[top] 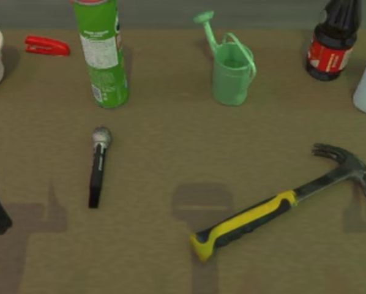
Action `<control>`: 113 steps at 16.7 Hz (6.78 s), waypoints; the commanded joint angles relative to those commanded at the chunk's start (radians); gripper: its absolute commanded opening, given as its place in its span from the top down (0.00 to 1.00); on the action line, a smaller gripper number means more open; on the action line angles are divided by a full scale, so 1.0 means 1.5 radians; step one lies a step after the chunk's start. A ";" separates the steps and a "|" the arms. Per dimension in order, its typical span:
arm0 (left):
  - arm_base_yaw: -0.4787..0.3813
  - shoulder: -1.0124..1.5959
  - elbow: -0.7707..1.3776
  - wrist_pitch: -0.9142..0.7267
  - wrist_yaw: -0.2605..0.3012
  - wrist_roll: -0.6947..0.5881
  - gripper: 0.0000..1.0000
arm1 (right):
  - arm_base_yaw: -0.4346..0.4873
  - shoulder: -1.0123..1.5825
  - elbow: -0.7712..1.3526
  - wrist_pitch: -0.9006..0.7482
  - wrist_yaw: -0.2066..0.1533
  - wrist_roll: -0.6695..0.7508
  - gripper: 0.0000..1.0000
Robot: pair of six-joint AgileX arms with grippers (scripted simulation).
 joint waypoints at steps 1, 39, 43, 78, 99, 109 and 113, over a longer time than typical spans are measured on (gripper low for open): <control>0.000 0.000 0.000 0.000 0.000 0.000 0.00 | 0.000 0.000 0.000 0.000 0.000 0.000 0.00; -0.197 1.311 0.885 -0.561 0.034 -0.181 0.00 | 0.000 0.000 0.000 0.000 0.000 0.000 0.00; -0.202 1.382 0.843 -0.440 0.034 -0.185 0.00 | 0.000 0.000 0.000 0.000 0.000 0.000 0.00; -0.197 1.355 0.804 -0.317 0.029 -0.135 1.00 | 0.000 0.000 0.000 0.000 0.000 0.000 0.00; -0.159 1.129 0.556 0.566 0.376 0.012 1.00 | 0.000 0.000 0.000 0.000 0.000 0.000 0.00; -0.289 1.075 0.545 0.541 0.240 0.005 1.00 | 0.000 0.000 0.000 0.000 0.000 0.000 0.00; -0.397 1.025 0.531 0.521 0.125 -0.002 1.00 | 0.000 0.000 0.000 0.000 0.000 0.000 0.00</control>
